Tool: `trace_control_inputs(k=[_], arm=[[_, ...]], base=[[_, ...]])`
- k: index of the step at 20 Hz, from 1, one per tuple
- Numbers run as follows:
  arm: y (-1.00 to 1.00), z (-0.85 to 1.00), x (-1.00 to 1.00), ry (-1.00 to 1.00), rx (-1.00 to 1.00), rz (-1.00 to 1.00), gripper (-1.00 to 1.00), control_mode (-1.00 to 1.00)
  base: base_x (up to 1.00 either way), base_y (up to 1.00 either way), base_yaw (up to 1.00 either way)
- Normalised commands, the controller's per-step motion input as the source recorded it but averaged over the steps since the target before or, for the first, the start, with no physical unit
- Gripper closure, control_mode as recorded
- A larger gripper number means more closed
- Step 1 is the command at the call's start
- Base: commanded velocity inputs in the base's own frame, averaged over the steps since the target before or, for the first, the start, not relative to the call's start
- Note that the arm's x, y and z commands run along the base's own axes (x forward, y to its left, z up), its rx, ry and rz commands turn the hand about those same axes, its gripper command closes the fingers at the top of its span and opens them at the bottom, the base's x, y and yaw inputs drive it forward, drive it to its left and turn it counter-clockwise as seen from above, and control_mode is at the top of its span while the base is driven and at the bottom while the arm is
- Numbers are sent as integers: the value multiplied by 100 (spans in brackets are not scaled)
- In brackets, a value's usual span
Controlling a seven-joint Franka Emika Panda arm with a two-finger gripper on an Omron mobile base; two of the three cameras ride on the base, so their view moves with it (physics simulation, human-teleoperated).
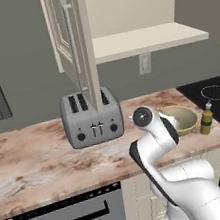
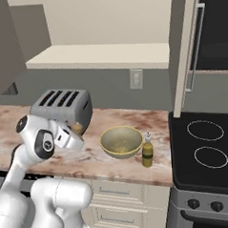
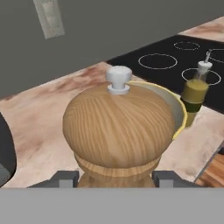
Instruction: Retrieve the bottle and the shaker from the cabinet and place them next to the mixing bowl on the counter. Then add garlic from the fridge to the mixing bowl.
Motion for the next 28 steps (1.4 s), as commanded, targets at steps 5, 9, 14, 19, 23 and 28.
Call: trace_control_inputs(k=[5, 9, 14, 19, 23, 28], arm=[[5, -3, 21, -5, 0, -15, 100, -100], [22, 0, 8, 0, 0, -7, 100, -100], [20, 0, 0, 0, -2, -7, 100, -100], [2, 0, 13, 0, -5, -18, 100, -100], [0, 0, 14, 0, 0, -18, 100, -100], [0, -11, 1, 0, 0, -15, 100, -100]], base=[[0, 0, 0], [0, 0, 0], [0, 0, 0], [0, 0, 0], [0, 0, 0], [0, 0, 0]])
